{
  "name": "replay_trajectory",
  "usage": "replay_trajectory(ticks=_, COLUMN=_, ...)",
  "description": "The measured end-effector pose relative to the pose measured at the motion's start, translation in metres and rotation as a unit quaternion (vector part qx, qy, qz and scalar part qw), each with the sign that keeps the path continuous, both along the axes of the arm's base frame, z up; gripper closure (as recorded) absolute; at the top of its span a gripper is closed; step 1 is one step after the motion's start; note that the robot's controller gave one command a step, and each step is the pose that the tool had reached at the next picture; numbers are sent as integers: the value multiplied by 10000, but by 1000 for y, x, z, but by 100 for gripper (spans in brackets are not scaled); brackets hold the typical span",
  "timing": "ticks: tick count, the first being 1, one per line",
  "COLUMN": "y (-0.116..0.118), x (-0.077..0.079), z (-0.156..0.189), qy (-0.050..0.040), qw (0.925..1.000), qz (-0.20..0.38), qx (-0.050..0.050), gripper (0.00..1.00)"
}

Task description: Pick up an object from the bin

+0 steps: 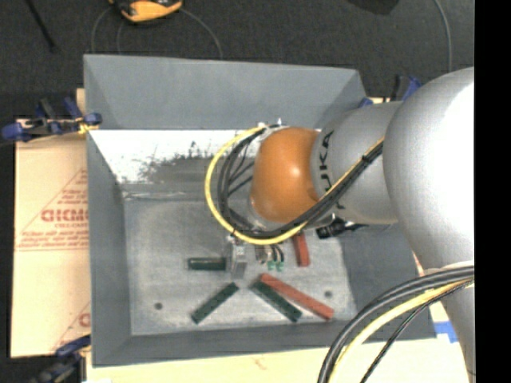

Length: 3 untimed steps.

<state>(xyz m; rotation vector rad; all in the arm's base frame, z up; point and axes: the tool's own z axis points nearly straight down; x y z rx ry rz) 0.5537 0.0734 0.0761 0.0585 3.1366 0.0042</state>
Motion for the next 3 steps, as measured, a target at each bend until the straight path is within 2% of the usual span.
replay_trajectory(ticks=1, y=-2, x=44, z=12, qy=24, qw=10000, qz=-5, qx=-3, gripper=100)
replay_trajectory(ticks=2, y=-10, x=61, z=31, qy=-37, qw=10000, qz=-59, qx=2, gripper=100)
replay_trajectory(ticks=3, y=4, x=70, z=173, qy=-3, qw=9984, qz=-570, qx=-4, gripper=100)
